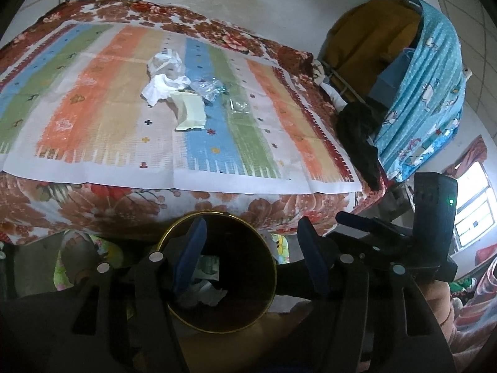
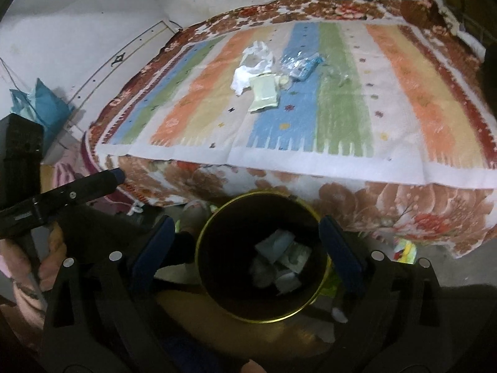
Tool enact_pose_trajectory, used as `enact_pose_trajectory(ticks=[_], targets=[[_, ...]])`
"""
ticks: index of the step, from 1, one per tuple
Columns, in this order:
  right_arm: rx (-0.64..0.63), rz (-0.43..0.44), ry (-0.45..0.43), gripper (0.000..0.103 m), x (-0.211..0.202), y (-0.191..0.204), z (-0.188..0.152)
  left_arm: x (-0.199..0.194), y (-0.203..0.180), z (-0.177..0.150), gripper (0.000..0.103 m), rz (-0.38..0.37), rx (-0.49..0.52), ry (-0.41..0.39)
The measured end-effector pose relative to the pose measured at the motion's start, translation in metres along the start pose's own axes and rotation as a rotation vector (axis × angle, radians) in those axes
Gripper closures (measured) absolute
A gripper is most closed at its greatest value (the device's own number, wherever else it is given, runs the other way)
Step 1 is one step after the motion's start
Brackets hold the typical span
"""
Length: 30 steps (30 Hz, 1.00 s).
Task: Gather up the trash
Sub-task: 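Open both tools to drop the box and mask into the bin, then move both tools forward over the remaining trash on the sheet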
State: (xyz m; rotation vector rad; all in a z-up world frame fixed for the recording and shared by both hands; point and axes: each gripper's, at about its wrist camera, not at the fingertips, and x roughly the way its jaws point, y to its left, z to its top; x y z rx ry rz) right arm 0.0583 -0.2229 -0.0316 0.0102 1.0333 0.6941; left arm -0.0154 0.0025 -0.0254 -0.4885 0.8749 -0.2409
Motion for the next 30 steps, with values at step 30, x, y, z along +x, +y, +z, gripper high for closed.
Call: enact_pose_trajectory(ticks=[30], targets=[[-0.011, -0.123, -0.056, 0.009, 0.02, -0.024, 0.094, 0.033, 0.03, 0.087, 0.006, 0.285, -0.078, -0.012]])
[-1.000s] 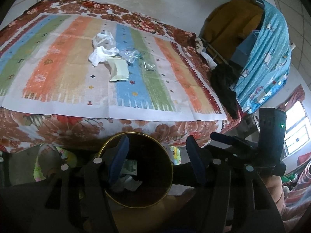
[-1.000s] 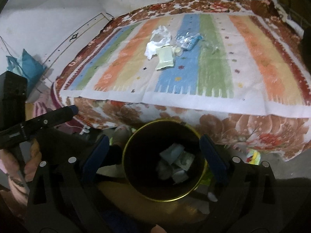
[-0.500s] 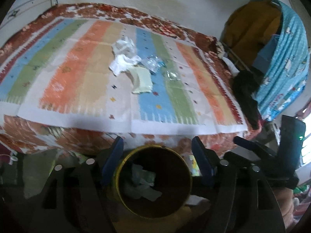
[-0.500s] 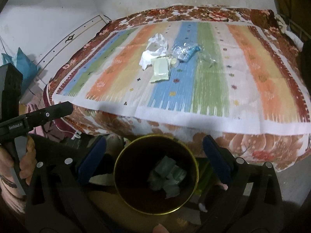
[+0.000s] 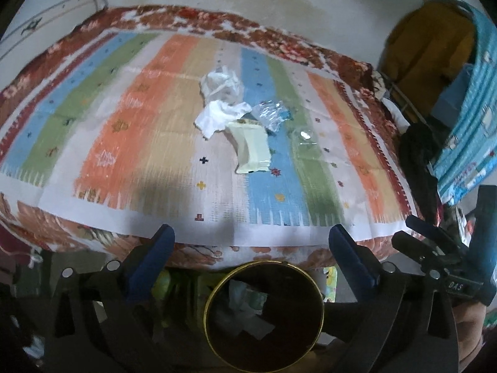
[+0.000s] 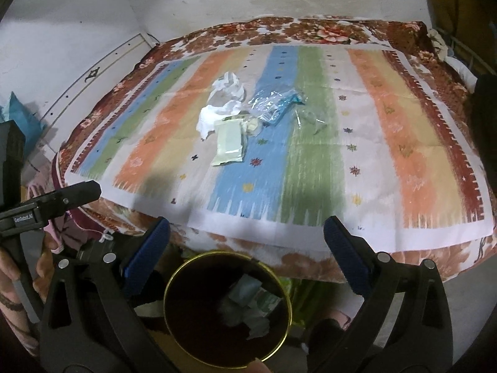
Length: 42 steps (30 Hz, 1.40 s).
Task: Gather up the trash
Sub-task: 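Move both tools forward over the remaining trash on the sheet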
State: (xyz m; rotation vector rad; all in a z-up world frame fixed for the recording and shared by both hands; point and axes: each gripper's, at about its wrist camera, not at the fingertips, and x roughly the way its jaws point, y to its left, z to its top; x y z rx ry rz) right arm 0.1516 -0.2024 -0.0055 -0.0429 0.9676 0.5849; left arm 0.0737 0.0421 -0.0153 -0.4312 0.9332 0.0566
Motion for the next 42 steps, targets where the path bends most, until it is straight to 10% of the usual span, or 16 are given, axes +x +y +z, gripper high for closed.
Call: enact_pose_trajectory(ticks=[21, 42], targets=[[0.012, -0.081, -0.023, 0.009, 0.066, -0.009, 0.09, 0.043, 0.037, 0.097, 0.006, 0.193, -0.042, -0.035], [0.035, -0.013, 0.118, 0.009, 0.175, 0.001, 0.113, 0.132, 0.06, 0.139, 0.007, 0.162, -0.028, 0.014]])
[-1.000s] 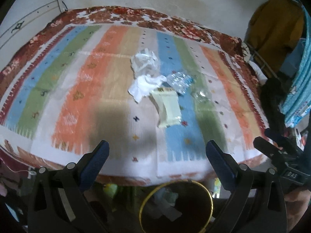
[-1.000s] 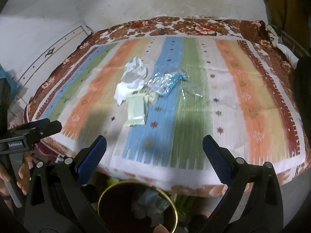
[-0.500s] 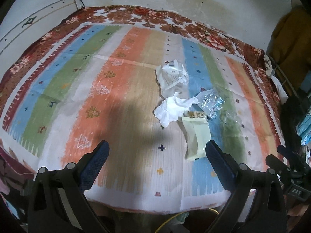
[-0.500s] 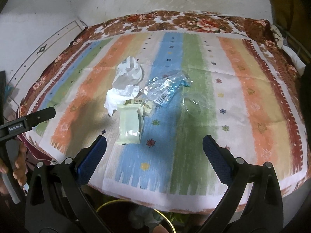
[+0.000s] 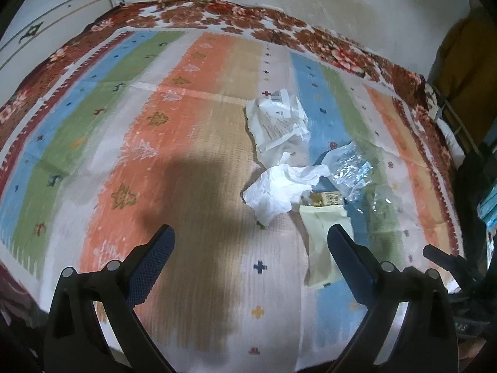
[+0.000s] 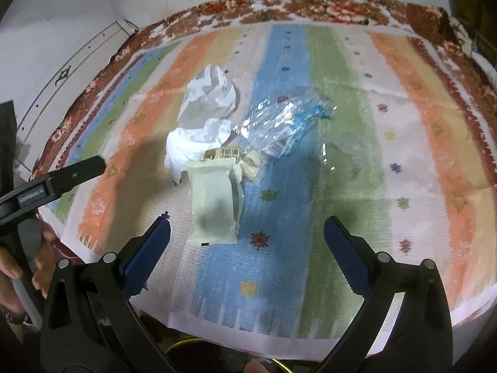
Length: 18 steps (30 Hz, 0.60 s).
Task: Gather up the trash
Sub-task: 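Move both tools forward over the remaining trash on the sheet, then grasp the pale green wipe packet with the right tool while the left tool grasps the white tissue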
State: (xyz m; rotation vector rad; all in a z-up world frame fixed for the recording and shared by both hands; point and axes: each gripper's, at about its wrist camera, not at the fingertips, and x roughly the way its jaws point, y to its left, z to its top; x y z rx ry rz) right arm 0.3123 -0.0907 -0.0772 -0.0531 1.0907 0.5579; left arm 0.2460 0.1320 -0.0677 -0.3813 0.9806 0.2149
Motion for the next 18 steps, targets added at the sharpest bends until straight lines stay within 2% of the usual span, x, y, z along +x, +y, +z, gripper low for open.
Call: enact_pose_trajectory(ticks=[7, 14, 18], targets=[[-0.029, 0.009, 0.032, 0.009, 0.023, 0.009, 0.009, 0.026, -0.005, 0.022, 0.007, -0.033, 0.012, 0.031], [-0.002, 0.017, 0.072, 0.009, 0.05, 0.008, 0.02, 0.061, 0.0, 0.032, 0.007, -0.017, 0.002, 0.091], [-0.048, -0.003, 0.096, 0.01, 0.066, 0.014, 0.02, 0.074, 0.0, 0.035, 0.007, -0.009, 0.033, 0.099]])
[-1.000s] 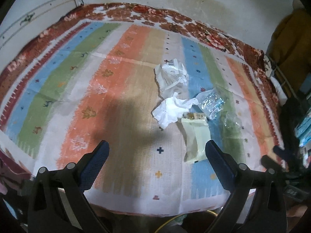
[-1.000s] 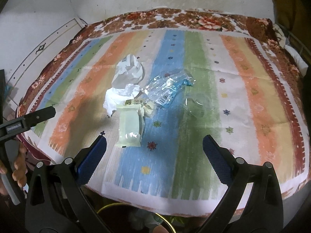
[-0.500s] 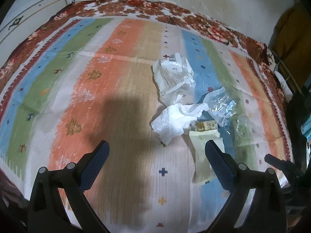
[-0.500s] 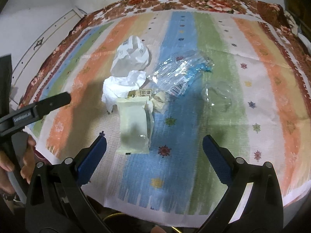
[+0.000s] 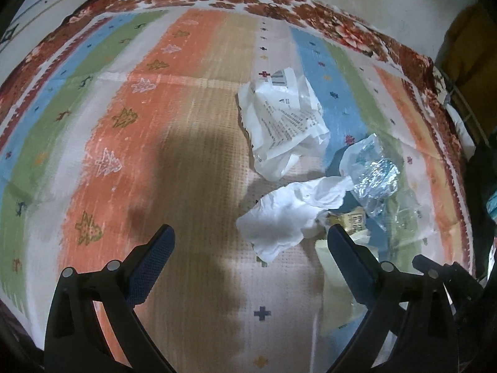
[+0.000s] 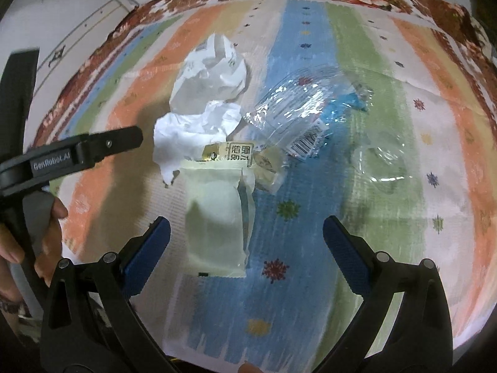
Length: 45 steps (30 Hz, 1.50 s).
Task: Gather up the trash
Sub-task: 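Grasp the pale green wipe packet with the right tool while the left tool grasps the white tissue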
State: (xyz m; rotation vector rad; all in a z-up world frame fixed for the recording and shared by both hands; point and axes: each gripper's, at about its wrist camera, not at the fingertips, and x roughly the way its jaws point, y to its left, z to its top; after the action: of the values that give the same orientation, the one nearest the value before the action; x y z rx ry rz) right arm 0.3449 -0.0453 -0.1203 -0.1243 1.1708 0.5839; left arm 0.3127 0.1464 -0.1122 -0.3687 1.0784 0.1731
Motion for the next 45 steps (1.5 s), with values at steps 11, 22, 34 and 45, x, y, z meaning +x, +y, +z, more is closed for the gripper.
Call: enact_pose_trajectory(ticks=[11, 22, 34, 45], targets=[[0.035, 0.043, 0.076, 0.056, 0.022, -0.017, 0.001, 0.024, -0.009, 0.014, 0.031, -0.079, 0.025, 0.036], [0.036, 0.151, 0.122, 0.096, 0.025, 0.0, -0.003, 0.028, -0.023, 0.001, 0.096, -0.042, 0.081, 0.091], [0.005, 0.113, 0.091, 0.053, 0.007, 0.005, 0.007, 0.006, -0.008, 0.0, 0.096, -0.018, 0.046, 0.05], [-0.027, 0.1, 0.097, 0.038, 0.032, 0.027, 0.01, 0.017, -0.009, -0.003, 0.096, -0.014, 0.054, 0.079]])
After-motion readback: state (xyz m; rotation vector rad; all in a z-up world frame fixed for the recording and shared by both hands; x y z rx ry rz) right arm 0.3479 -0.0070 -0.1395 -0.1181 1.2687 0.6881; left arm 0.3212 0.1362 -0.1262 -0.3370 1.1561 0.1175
